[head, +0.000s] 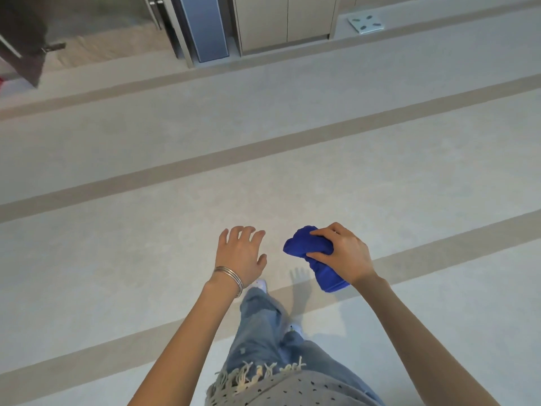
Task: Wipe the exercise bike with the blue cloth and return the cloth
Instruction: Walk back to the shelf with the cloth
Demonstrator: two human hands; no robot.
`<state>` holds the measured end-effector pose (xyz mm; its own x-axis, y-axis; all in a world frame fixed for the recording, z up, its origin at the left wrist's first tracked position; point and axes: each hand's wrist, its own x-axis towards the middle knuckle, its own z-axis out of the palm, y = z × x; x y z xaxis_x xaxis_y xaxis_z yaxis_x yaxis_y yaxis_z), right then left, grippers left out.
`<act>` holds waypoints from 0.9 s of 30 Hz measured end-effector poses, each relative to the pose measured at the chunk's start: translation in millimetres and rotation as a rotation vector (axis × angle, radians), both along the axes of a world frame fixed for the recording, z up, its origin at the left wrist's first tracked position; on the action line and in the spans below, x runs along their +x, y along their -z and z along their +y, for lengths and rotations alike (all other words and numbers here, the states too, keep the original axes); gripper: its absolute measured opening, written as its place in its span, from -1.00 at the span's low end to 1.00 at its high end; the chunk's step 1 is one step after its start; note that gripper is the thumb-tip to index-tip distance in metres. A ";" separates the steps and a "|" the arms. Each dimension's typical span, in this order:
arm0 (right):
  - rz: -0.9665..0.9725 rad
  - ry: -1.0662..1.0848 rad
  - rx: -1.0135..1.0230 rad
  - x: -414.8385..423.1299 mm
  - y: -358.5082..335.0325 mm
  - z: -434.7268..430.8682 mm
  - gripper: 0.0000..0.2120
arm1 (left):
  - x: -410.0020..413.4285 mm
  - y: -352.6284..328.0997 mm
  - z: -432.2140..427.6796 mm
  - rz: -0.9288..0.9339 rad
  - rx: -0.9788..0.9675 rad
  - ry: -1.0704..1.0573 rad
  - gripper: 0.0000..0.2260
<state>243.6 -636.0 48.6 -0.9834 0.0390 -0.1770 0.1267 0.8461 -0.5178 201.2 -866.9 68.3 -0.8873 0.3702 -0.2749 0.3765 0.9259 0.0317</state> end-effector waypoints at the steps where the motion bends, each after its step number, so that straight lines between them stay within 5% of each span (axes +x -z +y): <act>1: -0.010 0.004 -0.002 -8.1 1.6 2.9 -0.62 | -9.8 -0.2 3.3 0.002 0.007 0.001 -0.53; 19: 0.107 0.058 0.041 -285.1 -19.5 30.3 -0.63 | -303.1 -11.0 42.1 0.041 0.081 0.075 -0.53; 27: 0.016 0.082 0.067 -369.9 -14.6 57.4 -0.63 | -398.1 -7.3 72.9 0.005 0.103 0.111 -0.53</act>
<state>-126.3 -578.6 63.2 -0.9792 0.1303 -0.1554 0.1887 0.8662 -0.4627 -196.9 -794.0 75.6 -0.8404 0.4925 -0.2260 0.4770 0.8703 0.1227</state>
